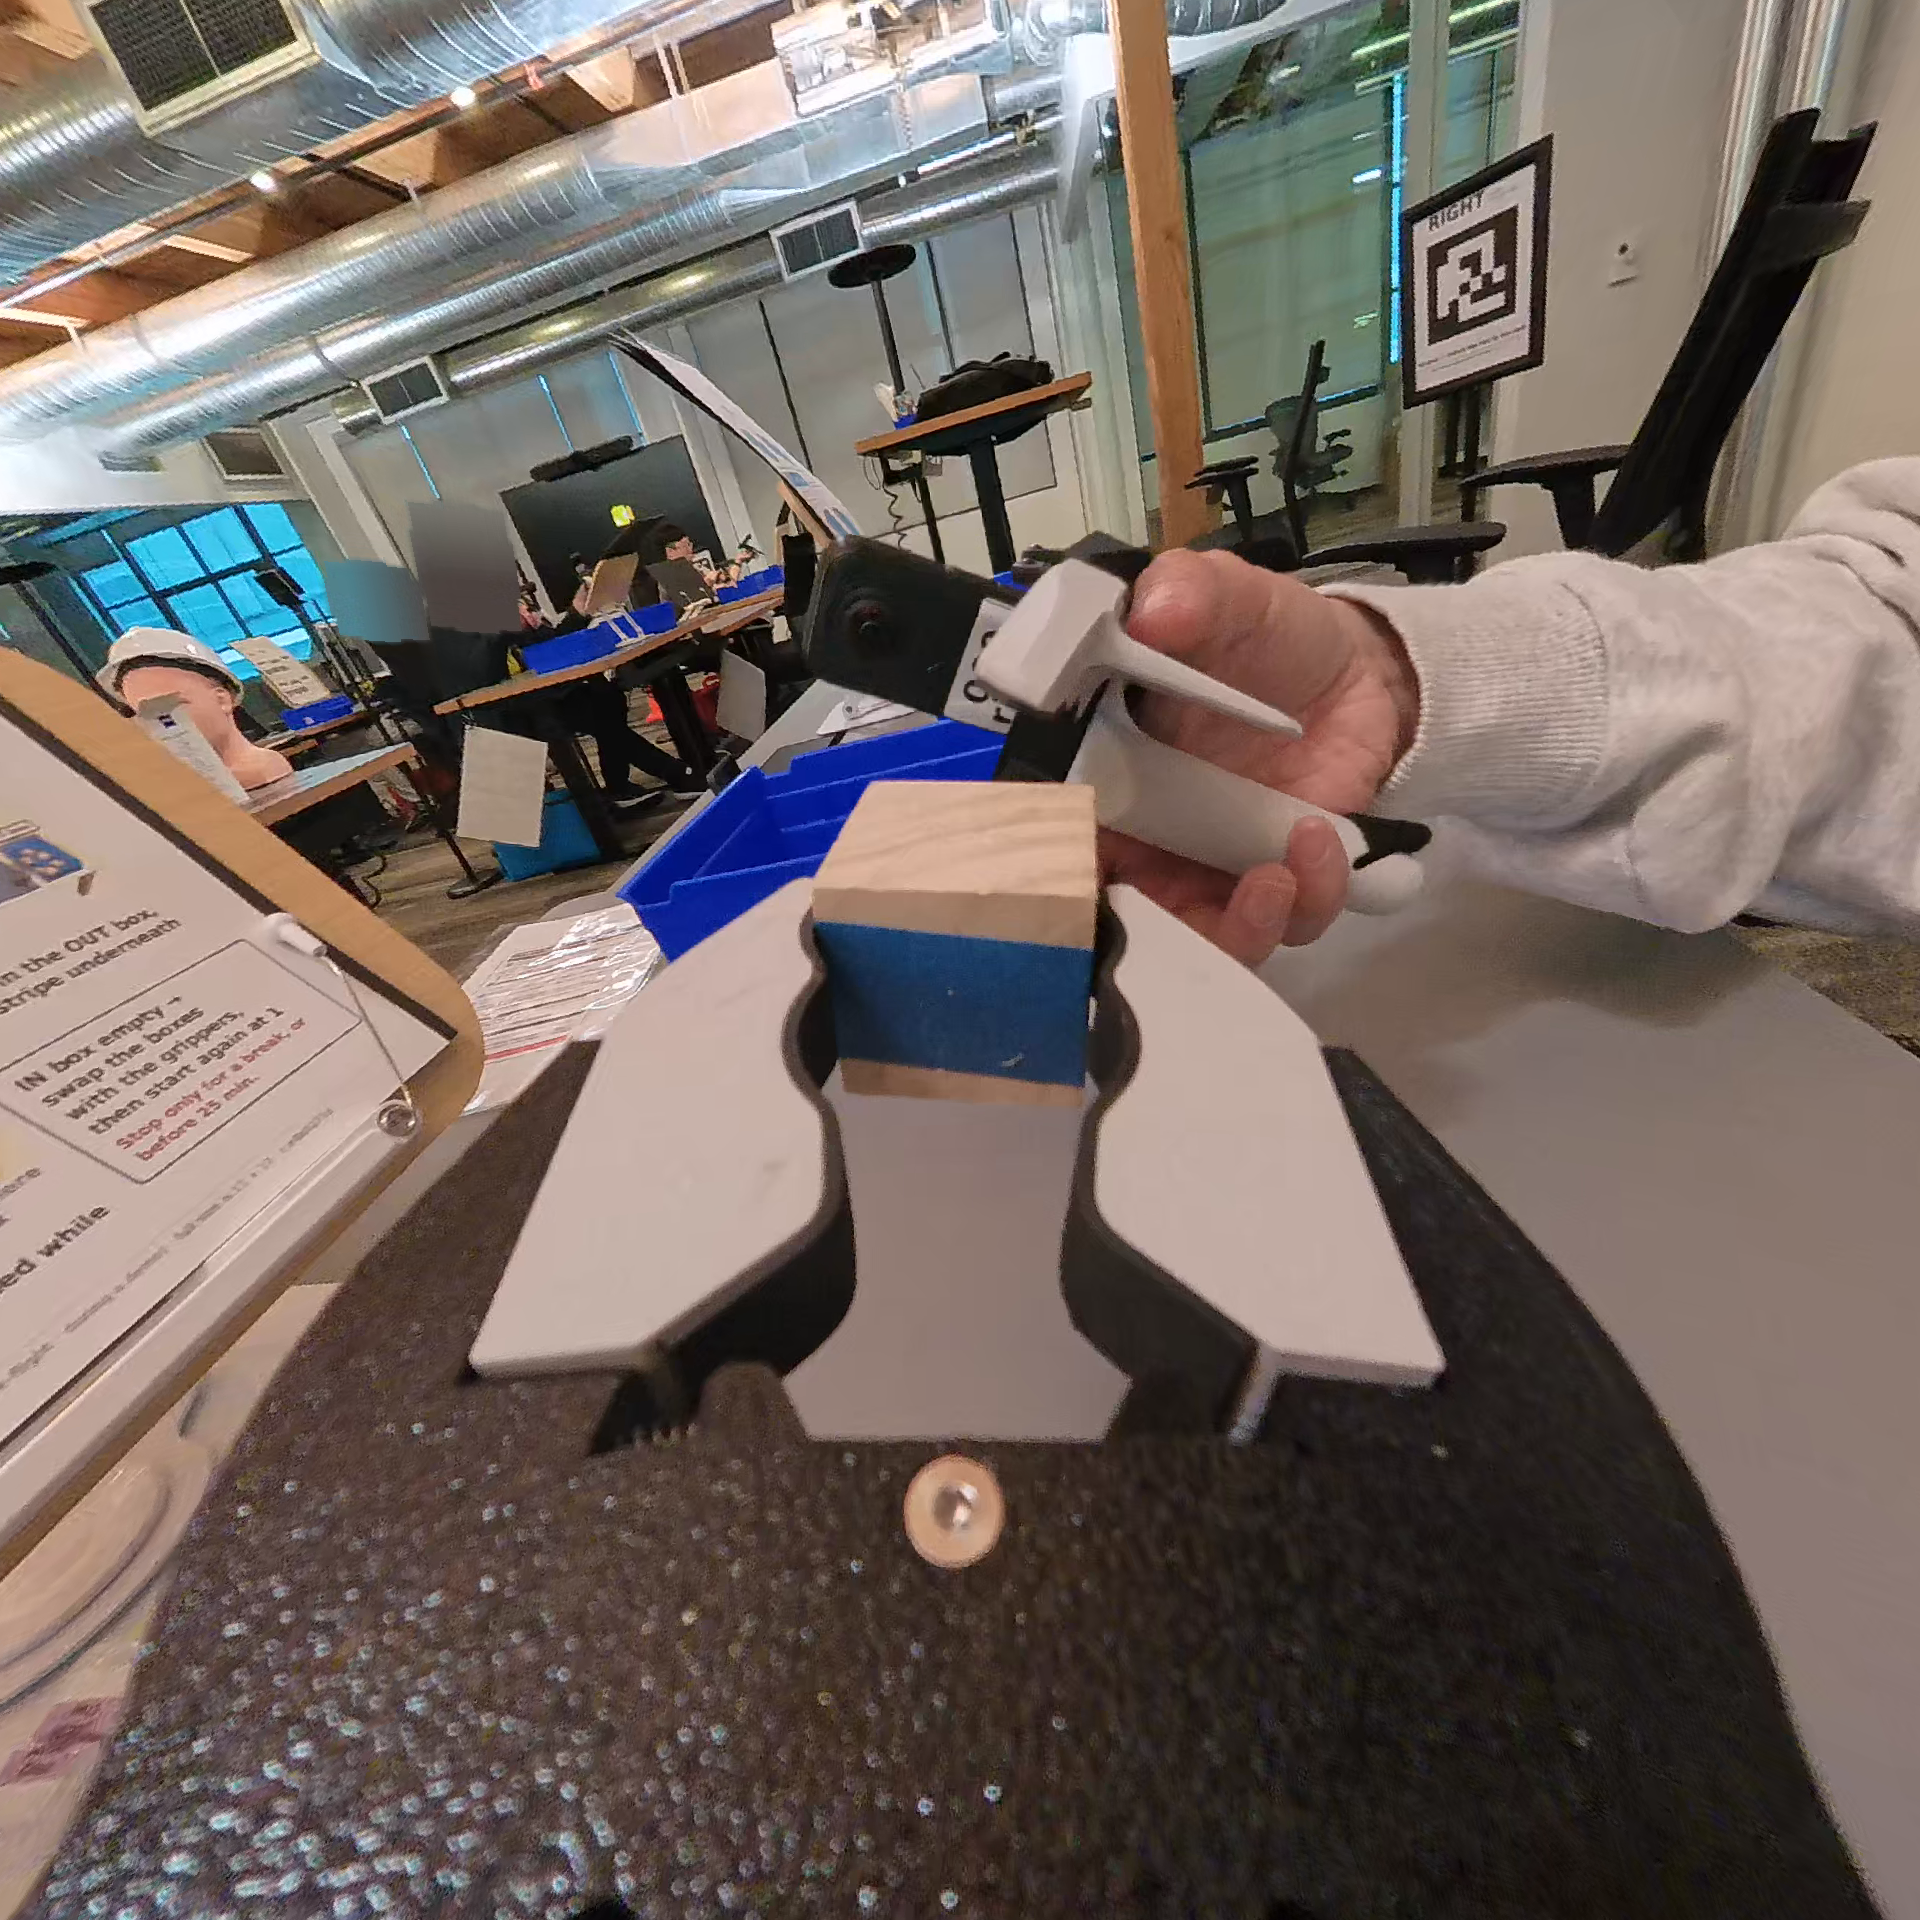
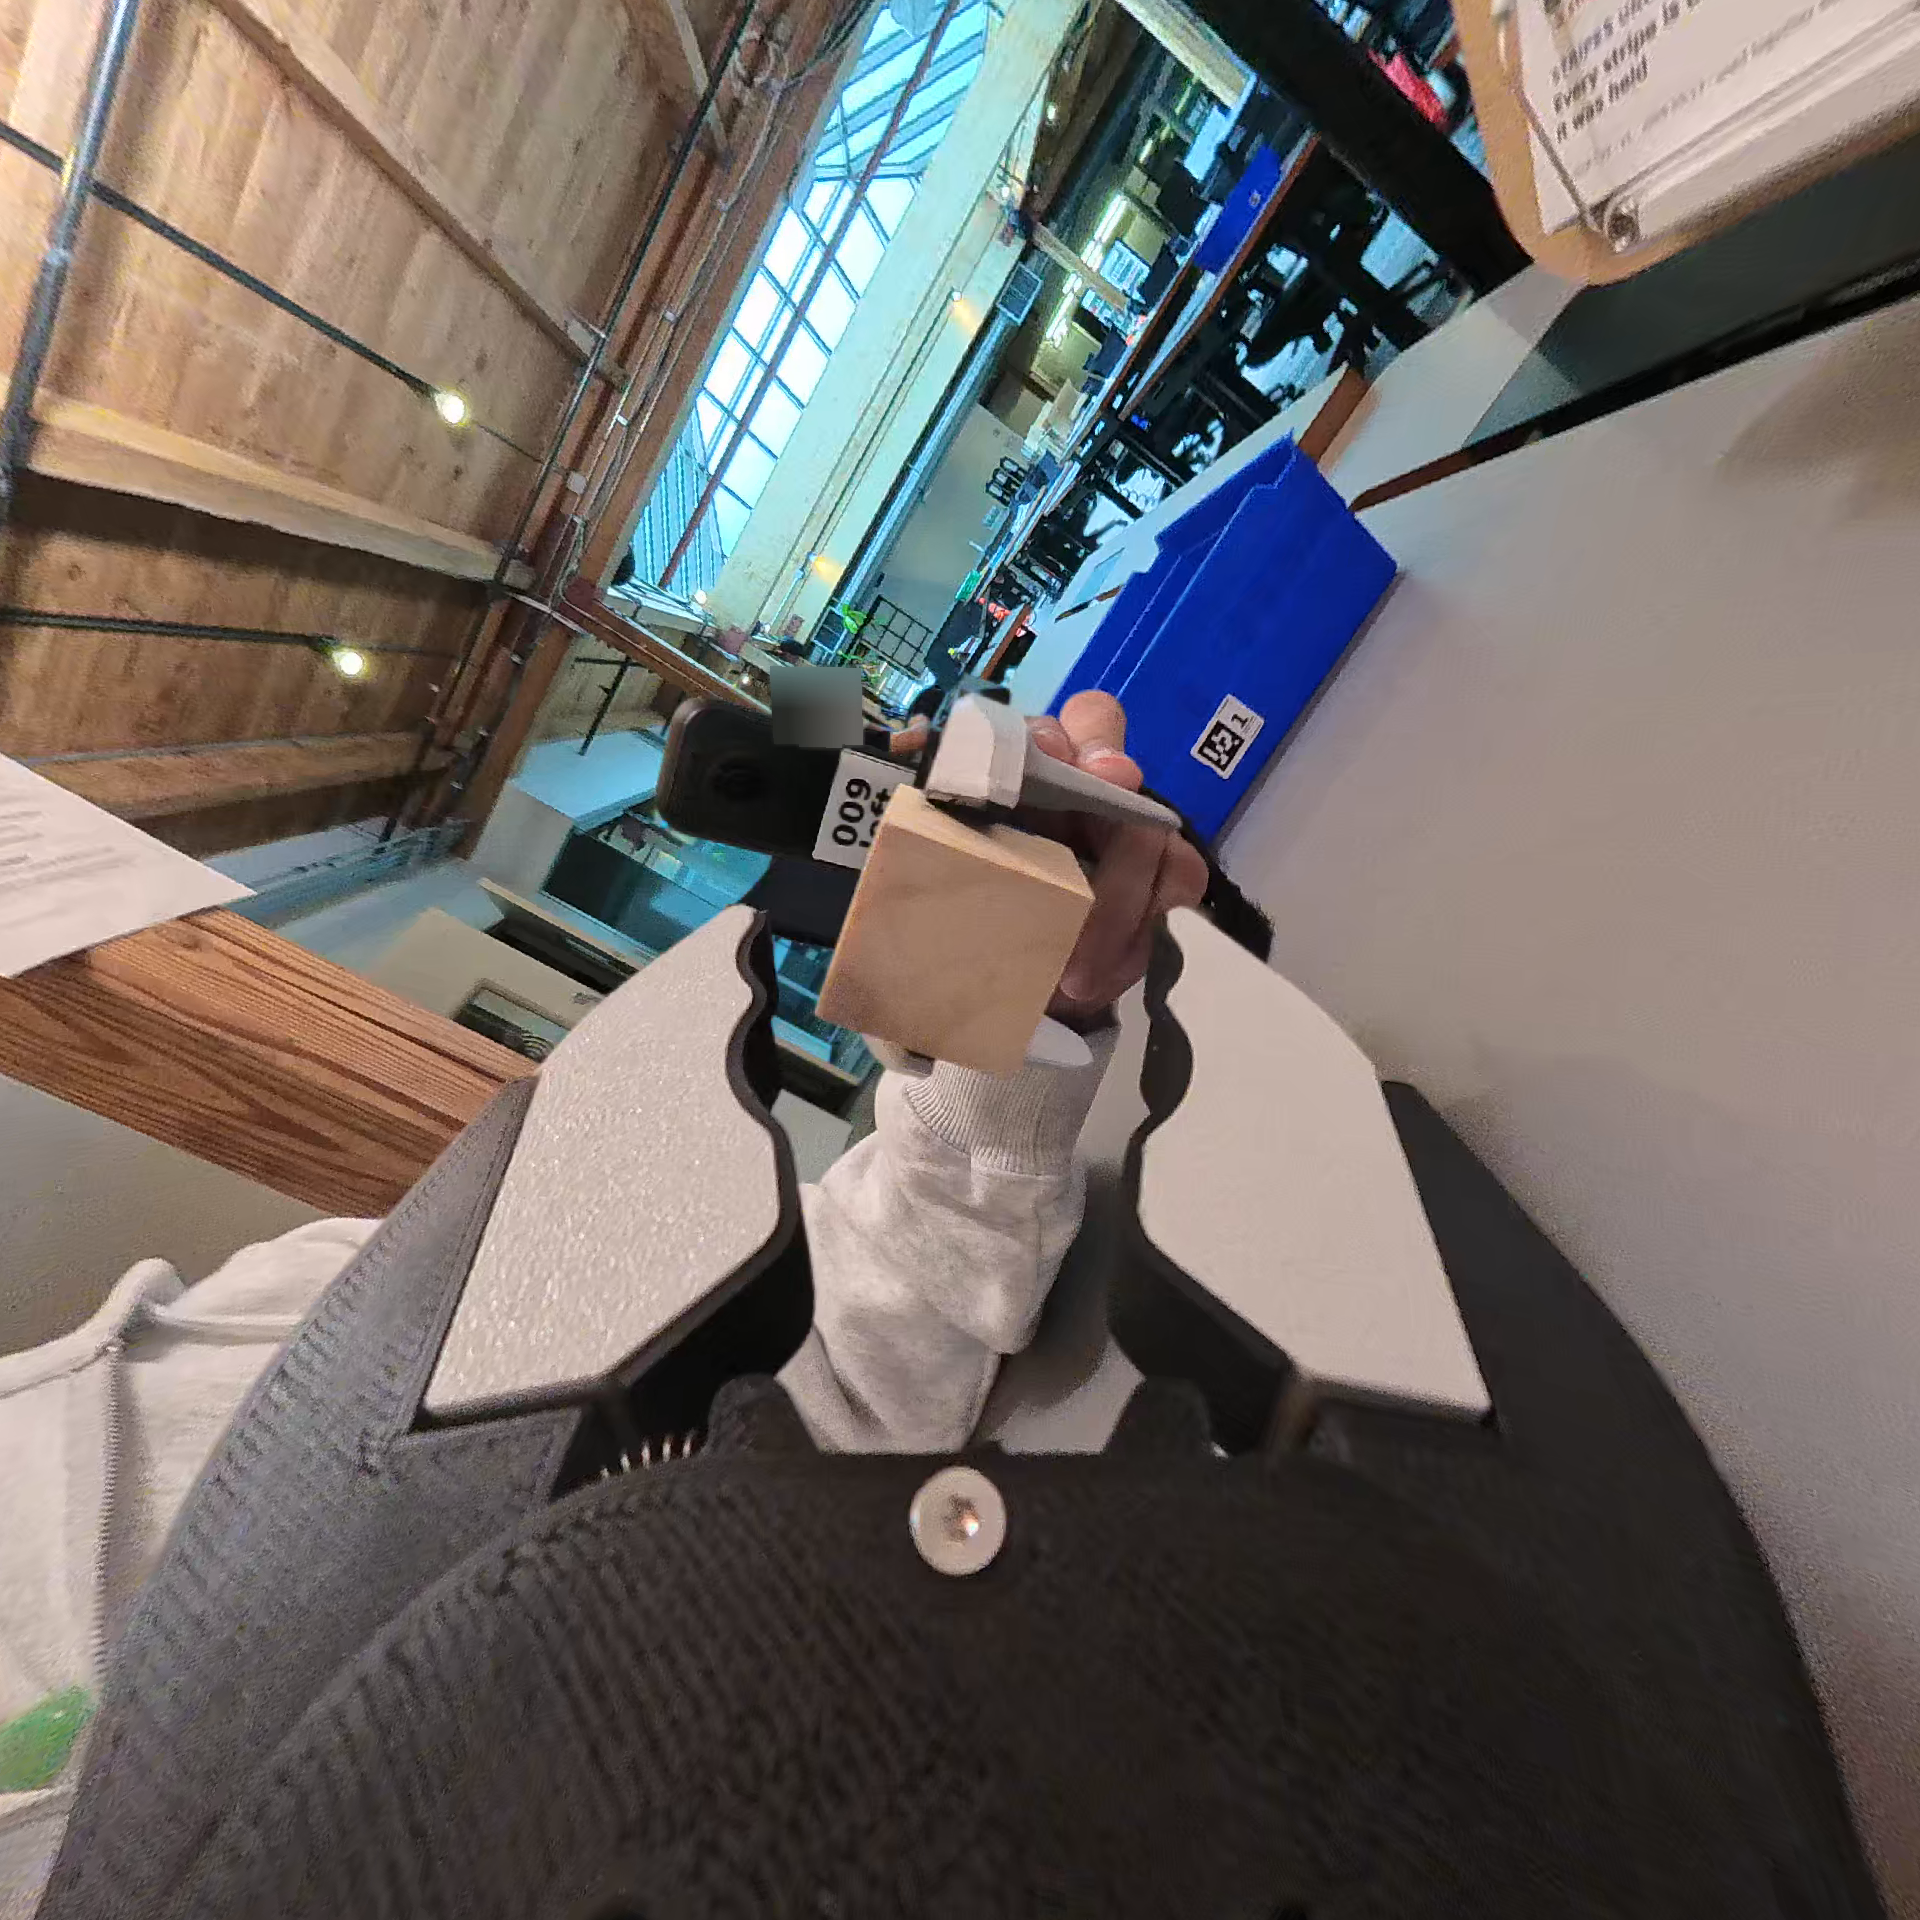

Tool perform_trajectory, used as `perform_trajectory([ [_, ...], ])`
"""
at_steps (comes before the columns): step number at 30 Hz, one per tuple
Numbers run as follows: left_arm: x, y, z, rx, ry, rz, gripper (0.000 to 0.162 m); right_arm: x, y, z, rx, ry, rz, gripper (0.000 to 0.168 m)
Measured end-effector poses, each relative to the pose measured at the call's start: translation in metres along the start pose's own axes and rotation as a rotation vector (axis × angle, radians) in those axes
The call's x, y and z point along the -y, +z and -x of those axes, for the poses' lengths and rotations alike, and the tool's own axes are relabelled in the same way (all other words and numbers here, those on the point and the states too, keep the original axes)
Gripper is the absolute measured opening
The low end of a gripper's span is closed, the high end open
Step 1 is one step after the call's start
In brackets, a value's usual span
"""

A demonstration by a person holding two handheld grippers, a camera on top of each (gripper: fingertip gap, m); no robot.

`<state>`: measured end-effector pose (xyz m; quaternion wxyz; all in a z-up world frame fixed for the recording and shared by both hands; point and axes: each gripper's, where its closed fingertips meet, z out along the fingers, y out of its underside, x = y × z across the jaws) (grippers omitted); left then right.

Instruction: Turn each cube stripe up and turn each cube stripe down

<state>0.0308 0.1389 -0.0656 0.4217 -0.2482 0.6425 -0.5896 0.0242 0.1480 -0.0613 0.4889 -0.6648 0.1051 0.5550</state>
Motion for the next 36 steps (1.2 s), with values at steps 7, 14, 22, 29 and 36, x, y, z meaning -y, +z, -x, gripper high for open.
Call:
perform_trajectory([
  [7,-0.004,0.002,-0.004,-0.019,0.027,0.026,0.045,-0.004,0.003,-0.006,0.019,0.133,0.032,0.066],
  [14,-0.011,0.005,-0.005,-0.019,0.042,0.056,0.045,-0.009,0.004,-0.009,0.009,0.156,0.079,0.047],
  [22,0.001,0.008,-0.008,-0.011,-0.102,-0.014,0.062,-0.005,-0.005,-0.014,-0.116,0.050,0.124,0.046],
  [29,-0.004,0.006,0.004,0.091,-0.063,0.073,0.075,0.067,-0.080,0.014,-0.355,-0.215,0.113,0.046],
  [36,-0.008,0.009,-0.002,0.054,-0.048,0.105,0.064,0.145,-0.253,-0.046,-1.191,-0.386,0.302,0.047],
])
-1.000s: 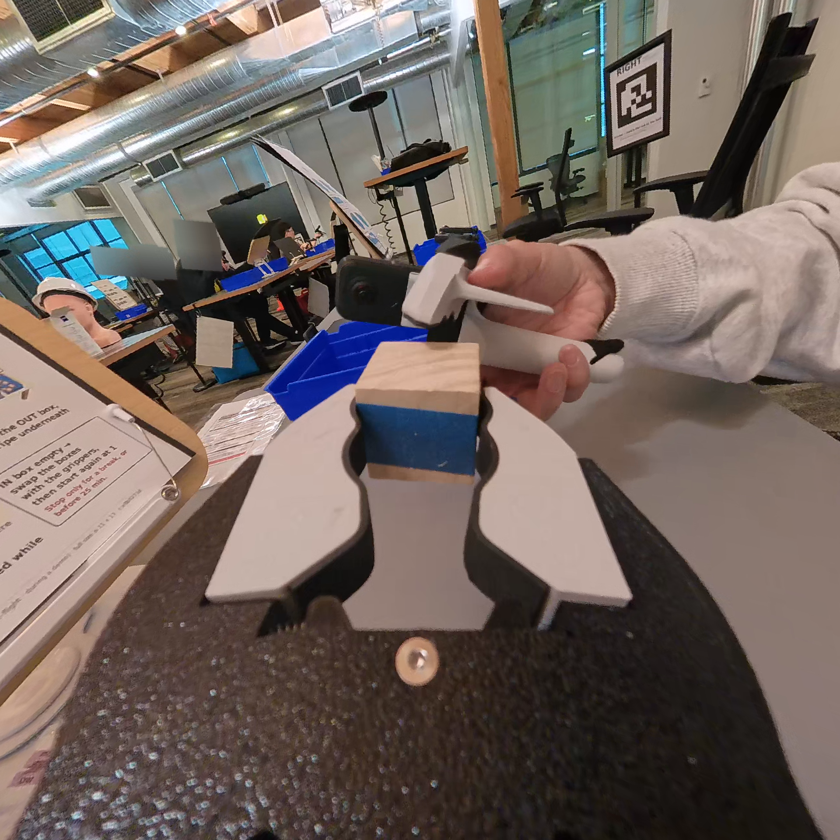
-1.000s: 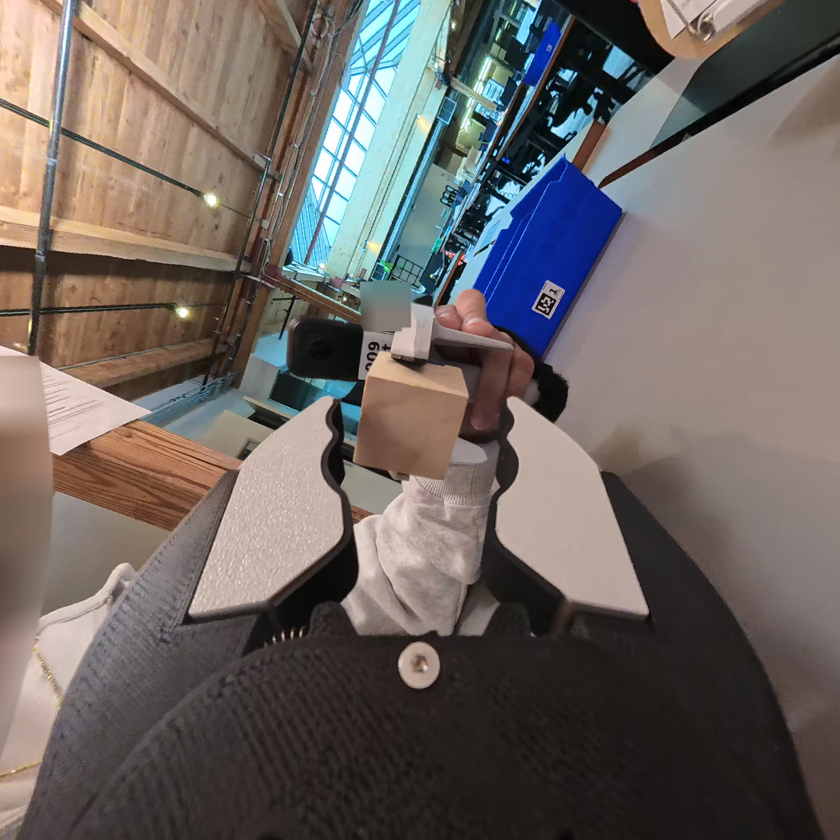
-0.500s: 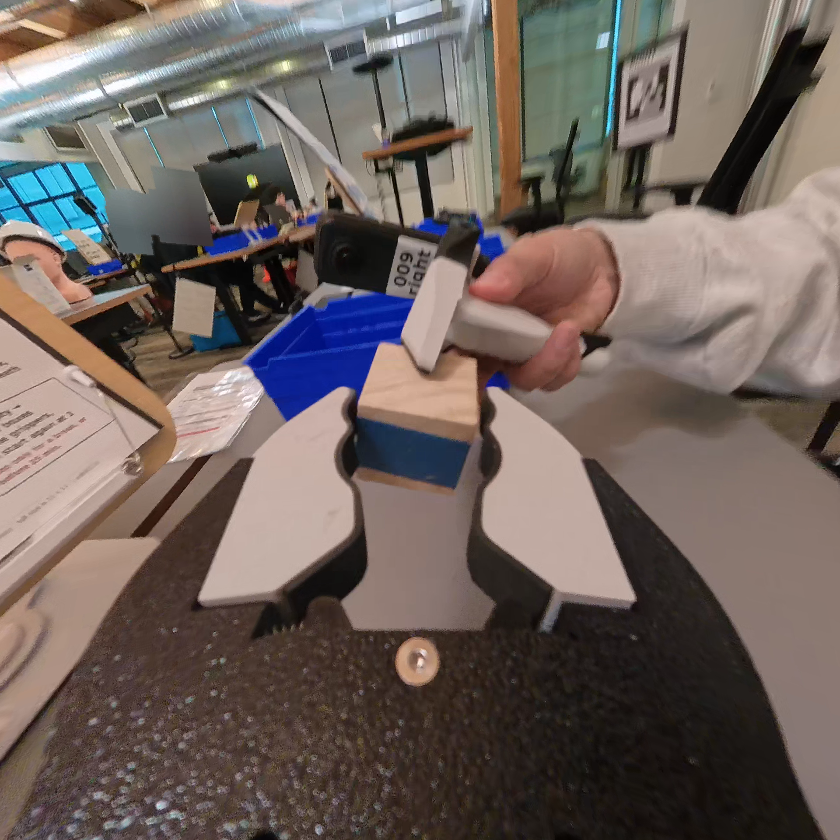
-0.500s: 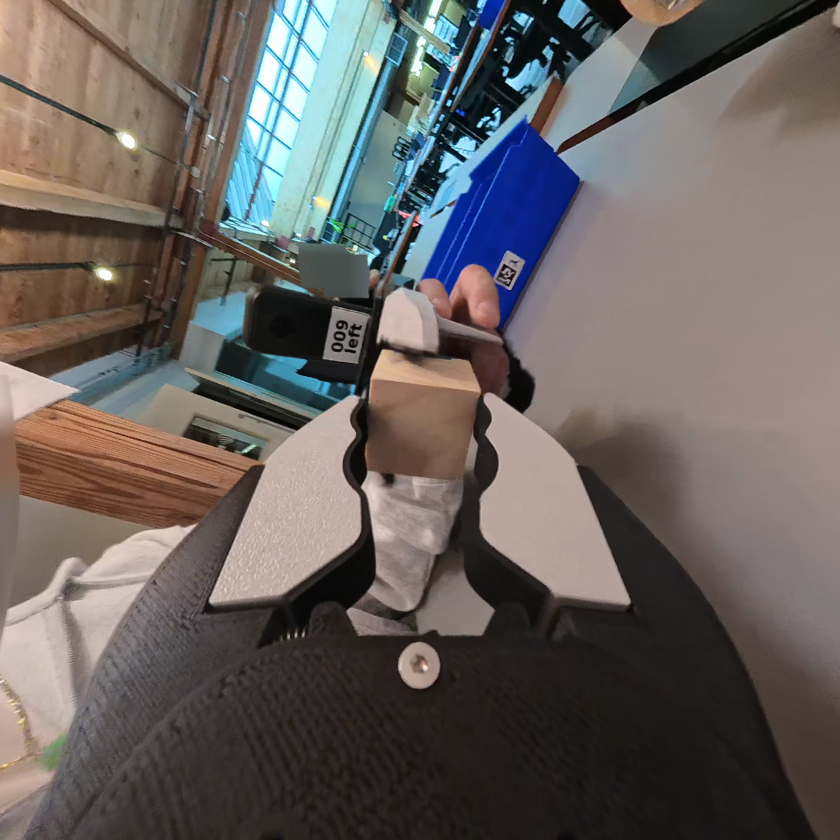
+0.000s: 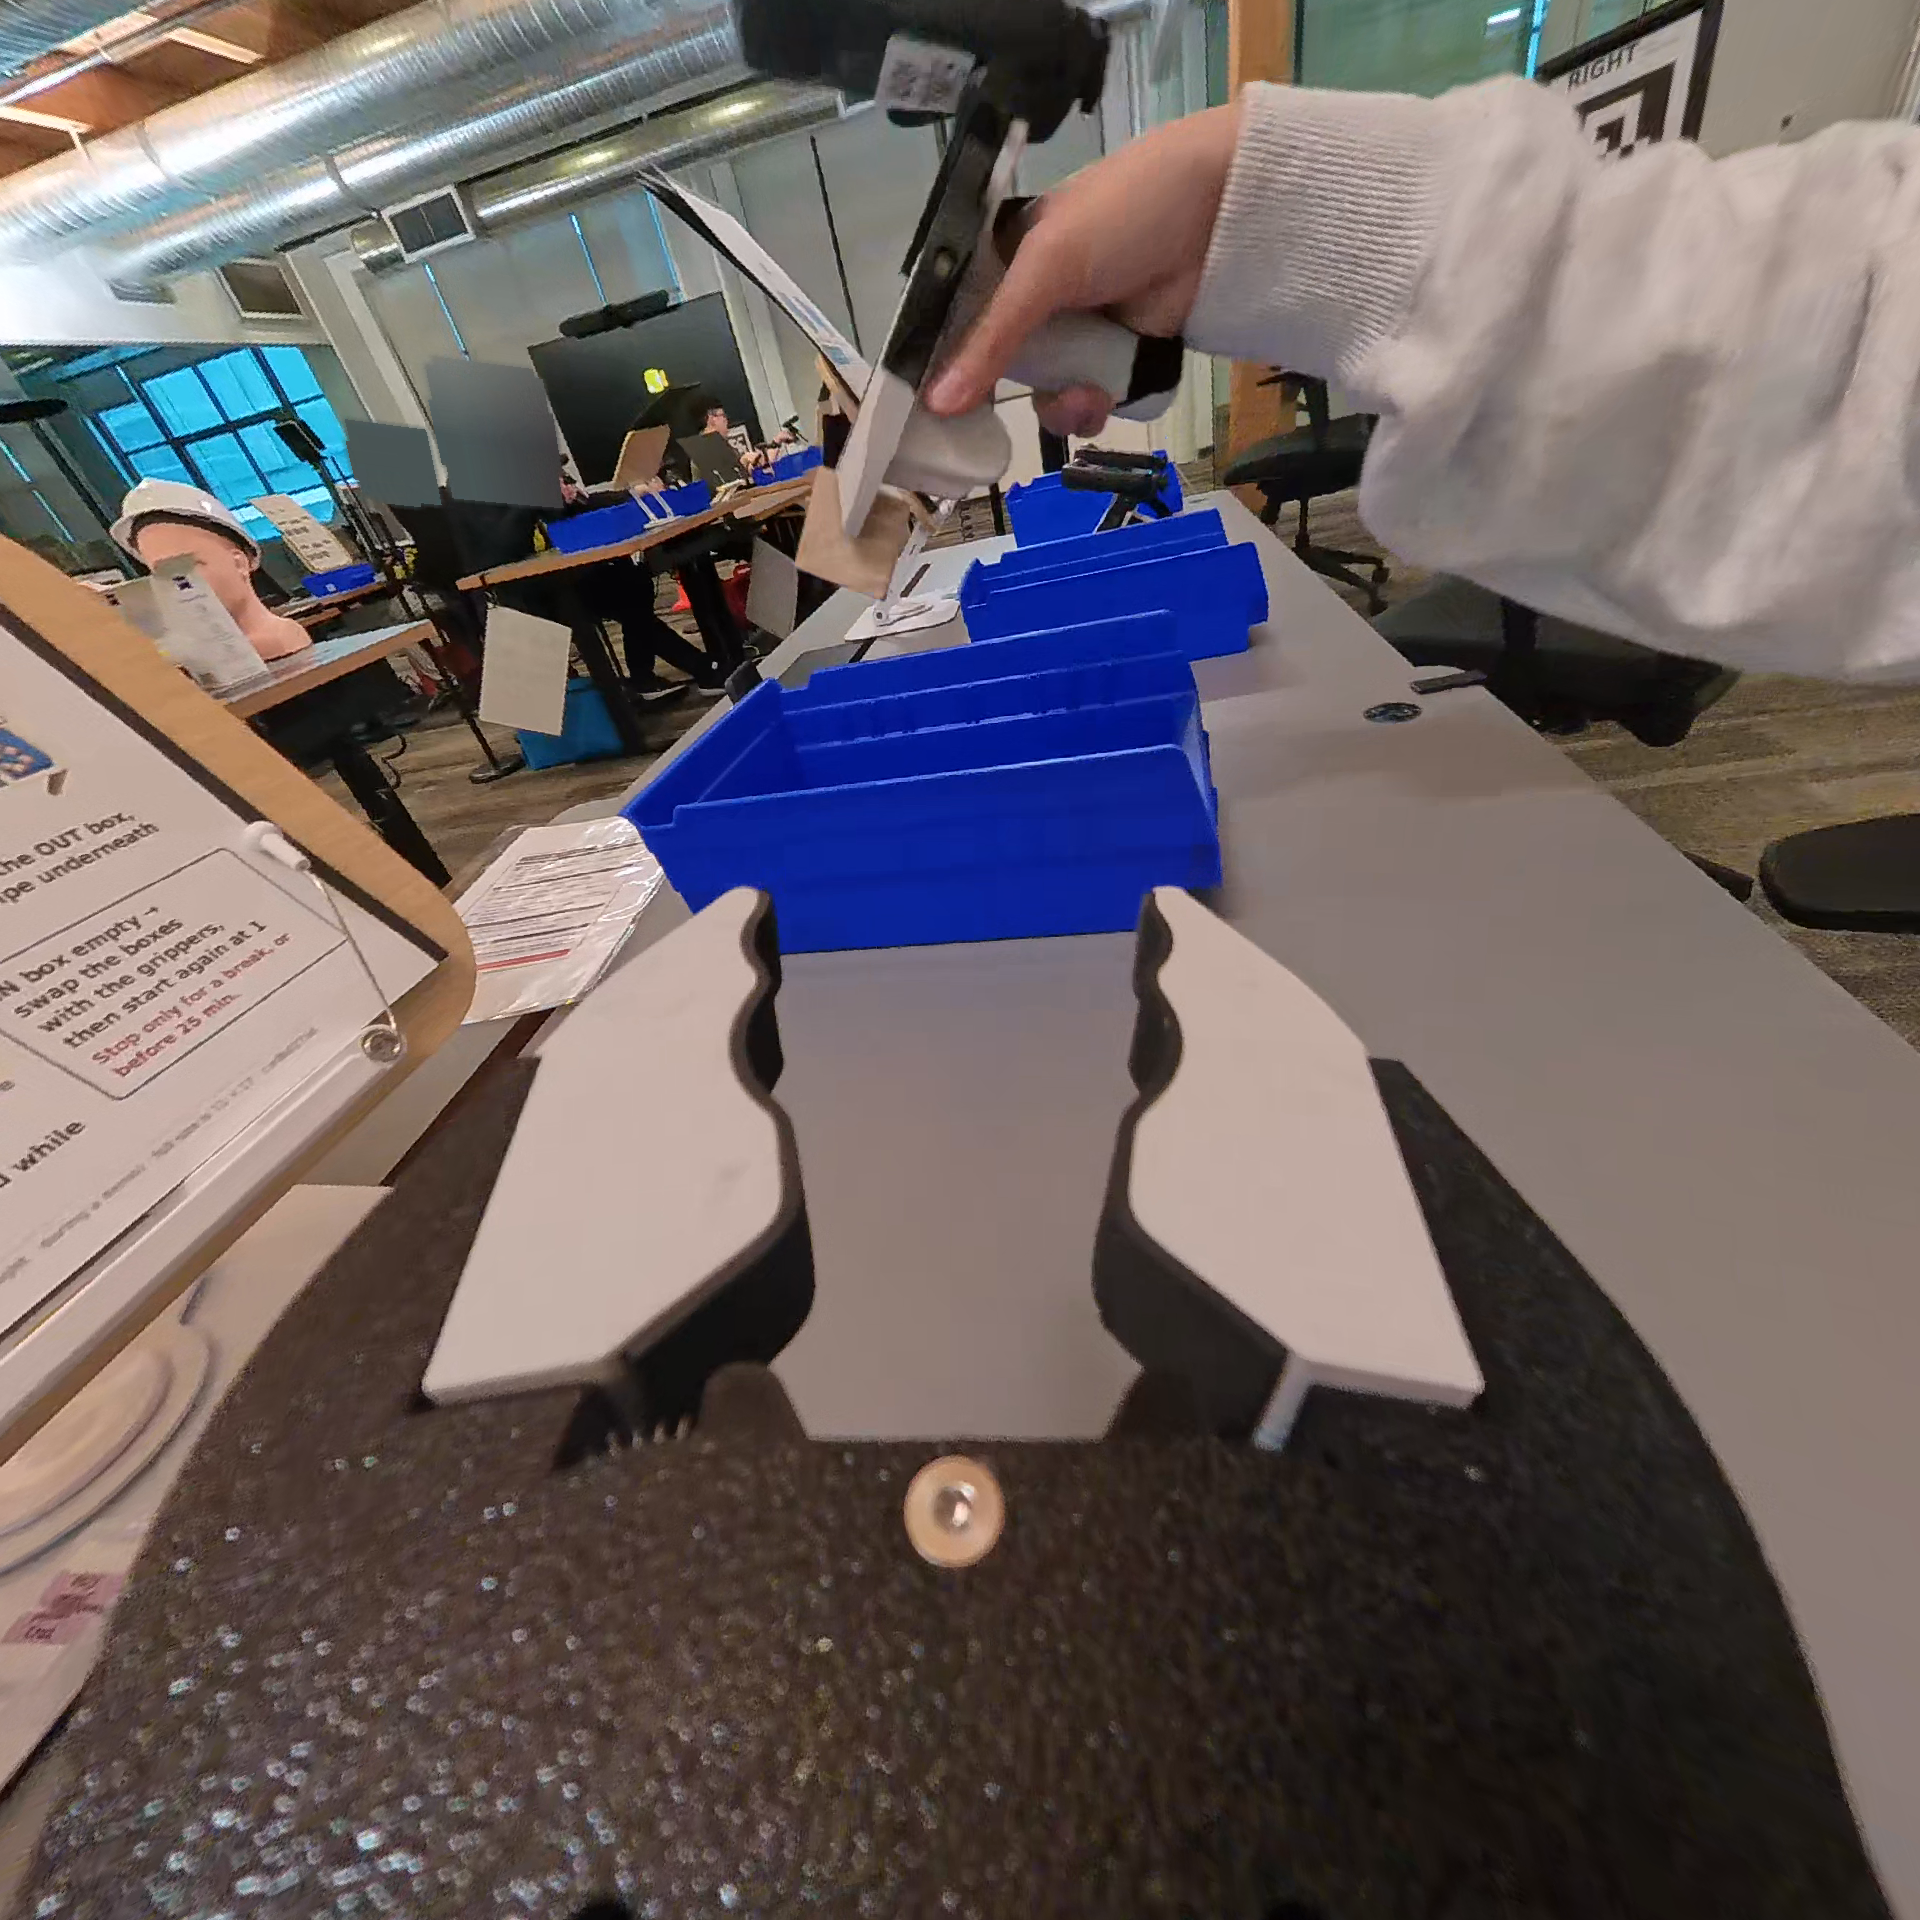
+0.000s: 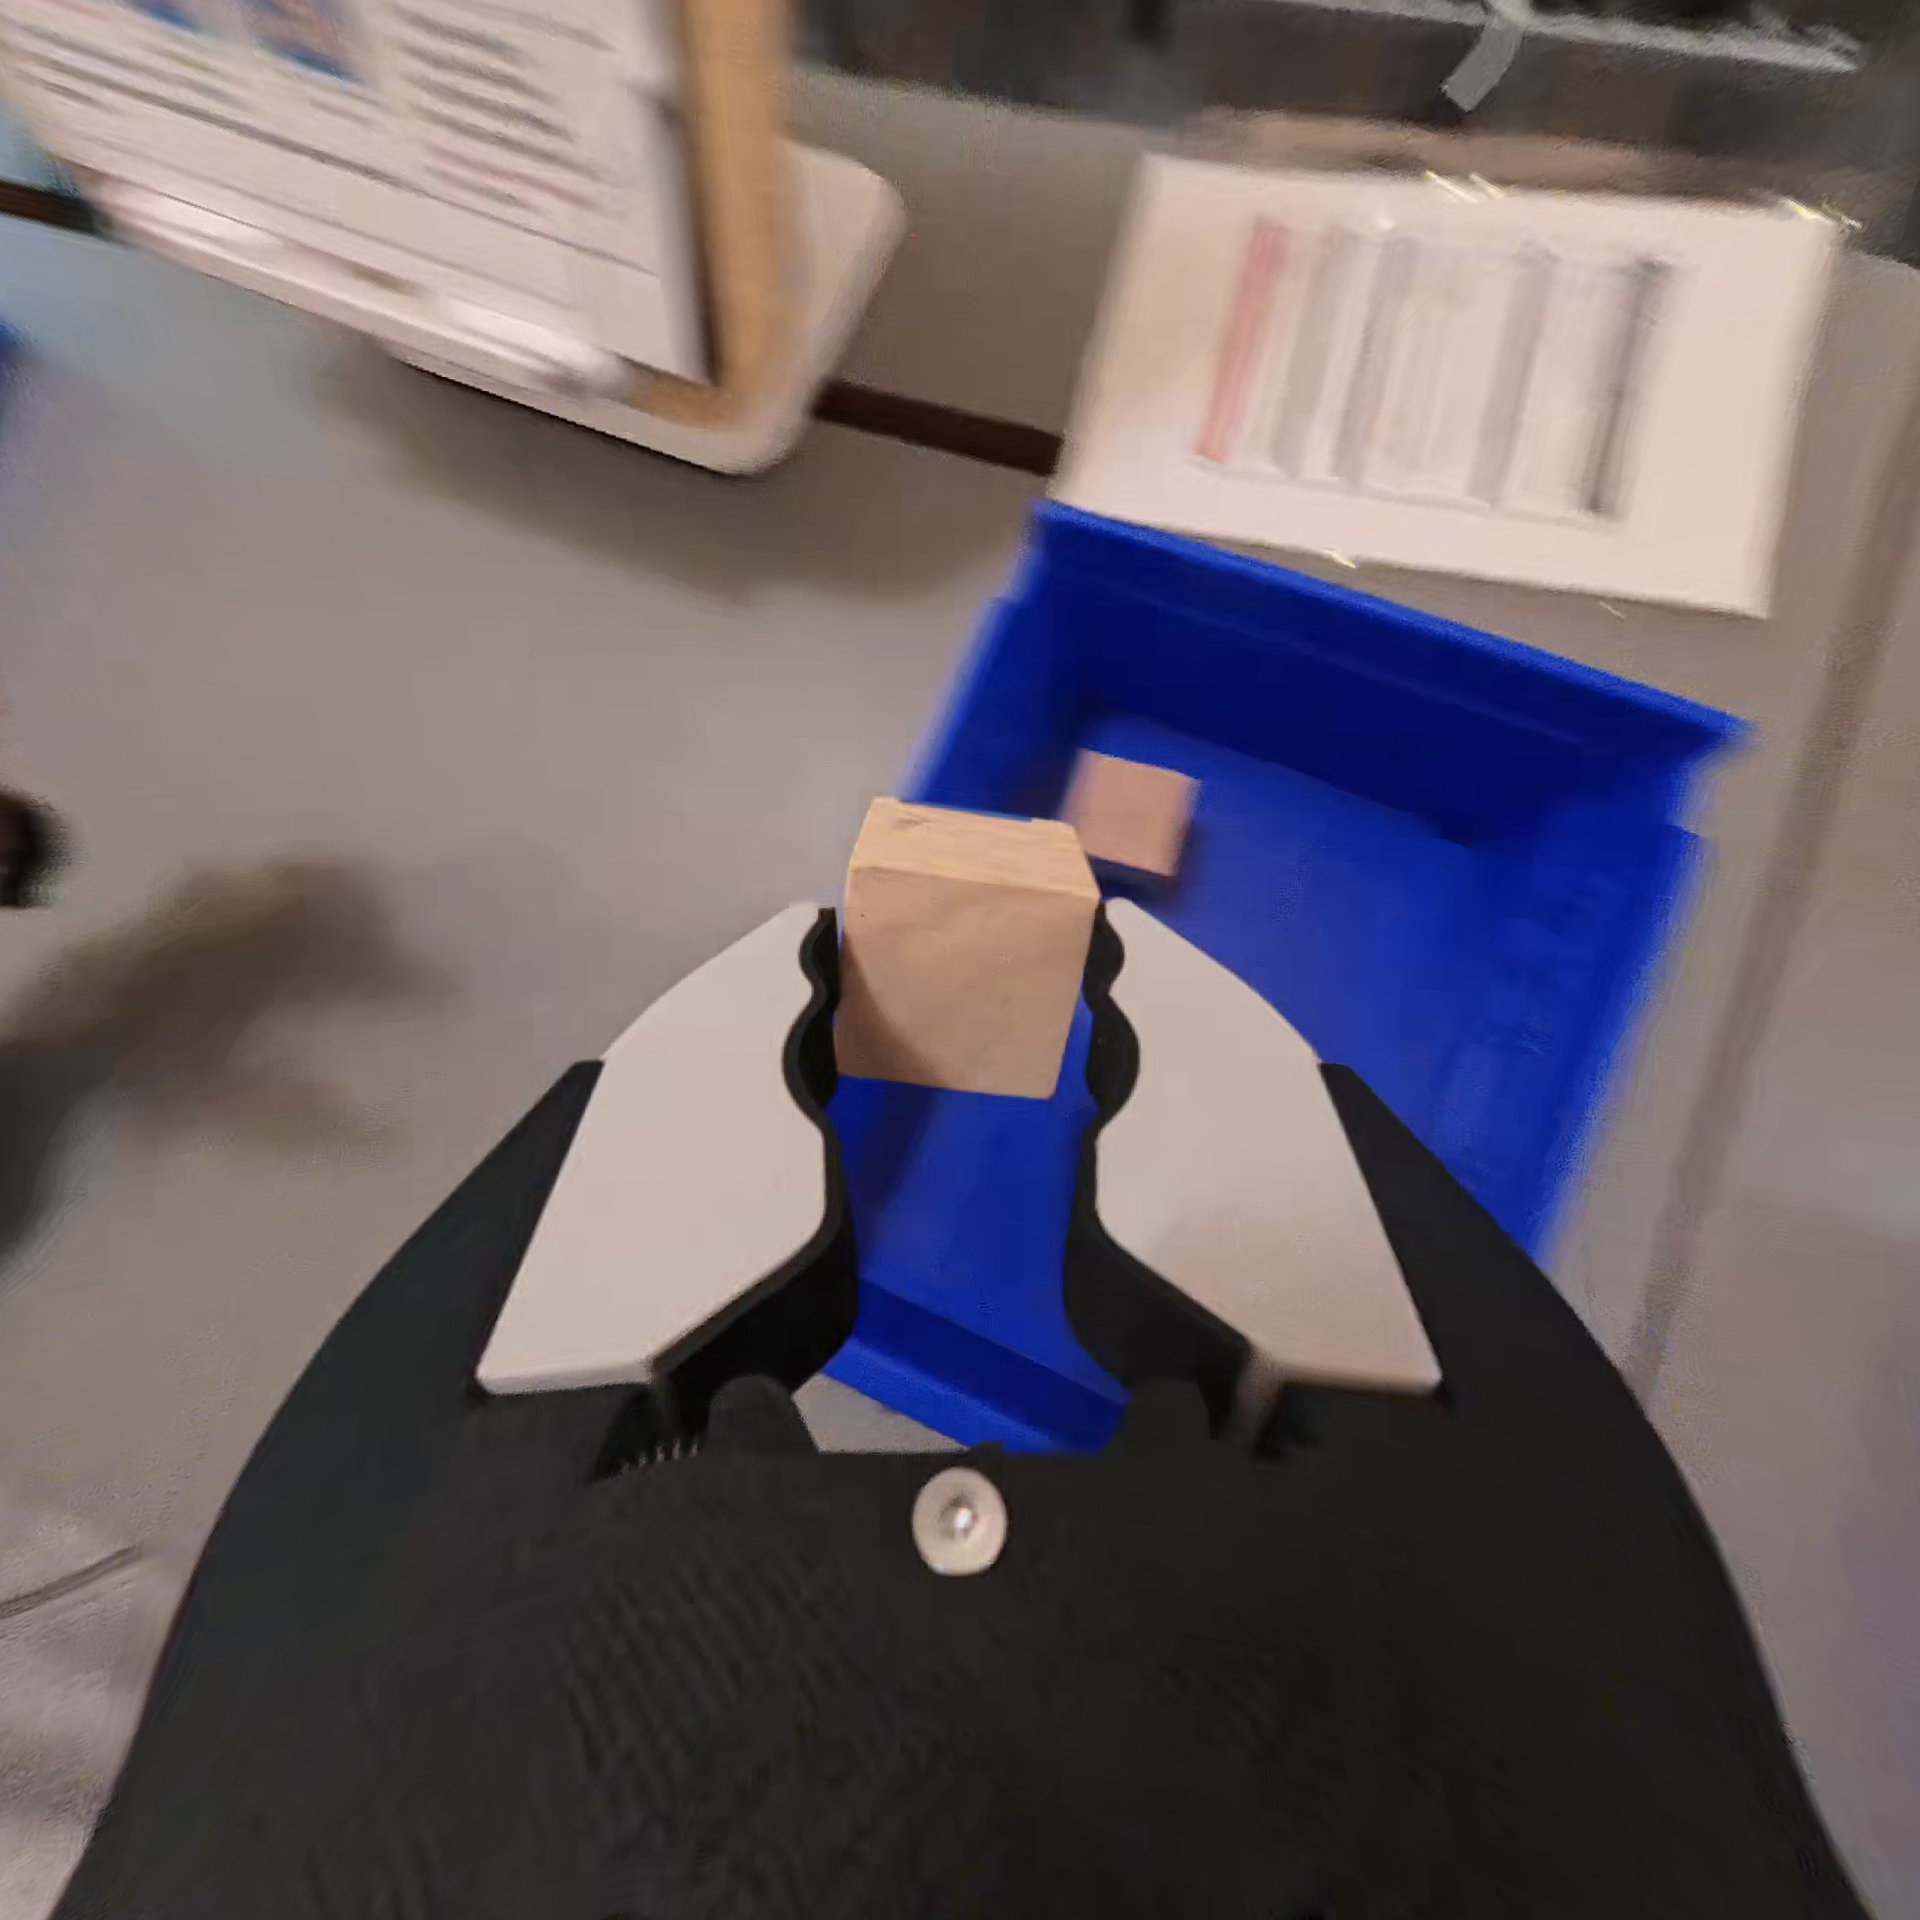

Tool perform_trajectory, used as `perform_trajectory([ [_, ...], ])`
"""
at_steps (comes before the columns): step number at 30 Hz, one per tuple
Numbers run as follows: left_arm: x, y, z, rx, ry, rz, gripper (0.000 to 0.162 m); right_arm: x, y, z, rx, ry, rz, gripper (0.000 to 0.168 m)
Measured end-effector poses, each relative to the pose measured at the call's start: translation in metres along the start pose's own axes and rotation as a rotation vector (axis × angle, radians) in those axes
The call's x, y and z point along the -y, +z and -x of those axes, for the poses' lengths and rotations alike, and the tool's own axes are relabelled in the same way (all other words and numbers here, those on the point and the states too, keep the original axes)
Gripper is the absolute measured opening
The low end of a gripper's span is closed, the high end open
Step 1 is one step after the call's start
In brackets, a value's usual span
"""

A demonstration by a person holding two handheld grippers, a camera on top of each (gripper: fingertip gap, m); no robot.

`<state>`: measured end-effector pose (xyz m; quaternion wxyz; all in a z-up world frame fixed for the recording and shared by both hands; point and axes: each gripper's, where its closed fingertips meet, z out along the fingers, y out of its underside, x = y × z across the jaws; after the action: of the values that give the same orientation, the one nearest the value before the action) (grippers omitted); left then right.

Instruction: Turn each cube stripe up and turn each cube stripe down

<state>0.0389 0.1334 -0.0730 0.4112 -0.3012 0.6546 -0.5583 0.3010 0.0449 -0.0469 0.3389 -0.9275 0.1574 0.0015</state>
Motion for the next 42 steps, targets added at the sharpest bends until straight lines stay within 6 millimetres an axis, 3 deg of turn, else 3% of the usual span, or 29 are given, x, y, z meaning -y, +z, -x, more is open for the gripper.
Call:
perform_trajectory([
  [2,-0.002,0.000,-0.001,-0.004,0.003,0.014,0.064,-0.013,0.010,-0.047,-0.116,0.047,0.084,0.046],
  [4,-0.003,0.000,0.000,0.003,0.011,0.029,0.064,-0.030,0.028,-0.080,-0.173,0.085,0.173,0.046],
  [7,-0.004,-0.002,-0.002,-0.013,0.015,0.033,0.058,-0.055,0.058,-0.109,-0.227,0.109,0.293,0.046],
  [9,-0.003,-0.003,-0.001,-0.010,0.011,0.026,0.056,-0.065,0.076,-0.118,-0.254,0.080,0.352,0.046],
  [16,-0.008,-0.003,-0.003,-0.026,0.006,0.046,0.055,-0.078,0.117,-0.125,-0.294,0.018,0.472,0.046],
  [22,-0.012,-0.001,-0.003,-0.032,-0.005,0.055,0.055,-0.081,0.130,-0.124,-0.239,0.090,0.483,0.047],
  [37,-0.013,0.000,-0.003,-0.029,-0.003,0.063,0.055,-0.087,0.135,-0.125,-0.210,0.140,0.491,0.049],
  [39,-0.012,-0.001,-0.001,-0.022,-0.004,0.055,0.056,-0.083,0.129,-0.127,-0.229,0.116,0.468,0.067],
  [42,-0.007,-0.005,0.002,-0.005,-0.004,0.038,0.057,-0.071,0.115,-0.124,-0.223,0.096,0.411,0.079],
])
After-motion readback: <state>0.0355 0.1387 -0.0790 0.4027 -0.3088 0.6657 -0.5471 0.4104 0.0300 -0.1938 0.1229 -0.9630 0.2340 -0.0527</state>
